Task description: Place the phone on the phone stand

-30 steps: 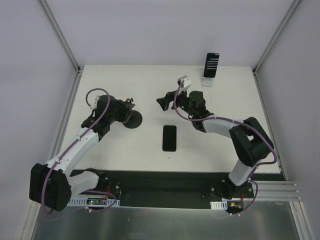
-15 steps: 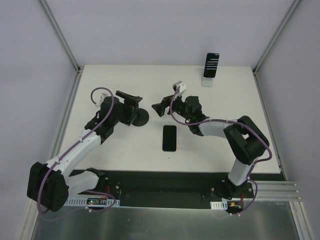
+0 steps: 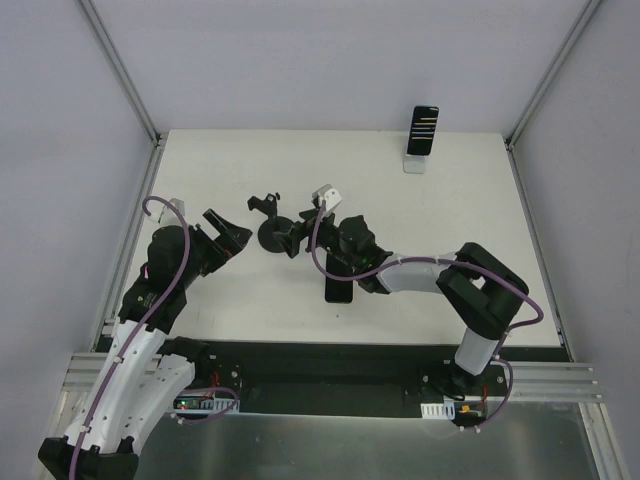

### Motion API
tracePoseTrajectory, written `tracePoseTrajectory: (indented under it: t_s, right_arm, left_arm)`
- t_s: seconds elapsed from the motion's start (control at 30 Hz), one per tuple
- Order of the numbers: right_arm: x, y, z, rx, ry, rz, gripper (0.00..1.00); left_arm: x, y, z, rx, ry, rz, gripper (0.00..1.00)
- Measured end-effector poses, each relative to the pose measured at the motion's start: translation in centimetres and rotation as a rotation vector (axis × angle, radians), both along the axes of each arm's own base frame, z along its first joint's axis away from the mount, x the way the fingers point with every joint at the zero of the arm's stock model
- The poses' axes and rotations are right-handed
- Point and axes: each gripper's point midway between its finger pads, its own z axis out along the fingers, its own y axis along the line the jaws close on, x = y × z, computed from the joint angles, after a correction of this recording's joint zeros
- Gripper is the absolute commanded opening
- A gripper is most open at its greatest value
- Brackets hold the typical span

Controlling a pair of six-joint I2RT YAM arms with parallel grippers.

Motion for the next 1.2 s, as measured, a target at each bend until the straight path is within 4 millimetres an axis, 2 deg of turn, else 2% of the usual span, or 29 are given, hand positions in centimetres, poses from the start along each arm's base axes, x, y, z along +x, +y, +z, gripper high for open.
tracePoseTrajectory:
  t_s: [0.13, 0.2, 0.4, 0.6, 0.77, 0.9, 1.03, 1.07, 1.2]
  right_arm:
    - [-1.0, 1.5, 0.1, -0.039, -0.007, -0.026, 0.95]
    - [-0.6, 1.8, 0.9, -0.039, -0.014, -0.054, 0.91]
    - [1.1, 2.6, 2.8, -0.034, -0.038, -0.123, 0.72]
    - [1.3, 3.8, 0.7, -0.091, -0.007, -0.141, 0.58]
    - [1.3, 4.6, -0.7, -0.131, 0.004, -0.136, 0.35]
    - [1.3, 4.7, -0.8, -0.148, -0.006, -0.134, 0.22]
    - [1.4, 4.5, -0.8, -0.165, -0.025, -0.137, 0.03]
    - [1.4, 4.5, -0.8, -0.172, -0.032, -0.136, 0.01]
    - [1.1, 3.8, -0.9, -0.204, -0.066, -0.112, 0.01]
  left_arm:
    - [-0.8, 0.7, 1.5, 0.117, -0.020, -0.052, 0.99]
    - [-1.2, 1.0, 2.1, 0.157, -0.041, -0.066, 0.99]
    - [-2.1, 2.1, 1.9, 0.231, -0.054, -0.059, 0.98]
    - [-2.2, 2.4, 1.5, 0.280, -0.046, -0.079, 0.97]
    - [-2.2, 2.5, 2.1, 0.296, -0.064, -0.086, 0.96]
    - [-2.2, 2.5, 2.0, 0.304, -0.060, -0.091, 0.95]
    - [-1.9, 2.4, 1.5, 0.312, -0.037, -0.097, 0.96]
    - [-1.8, 2.4, 1.3, 0.315, -0.030, -0.098, 0.95]
    - [-1.7, 2.1, 0.9, 0.310, -0.011, -0.119, 0.95]
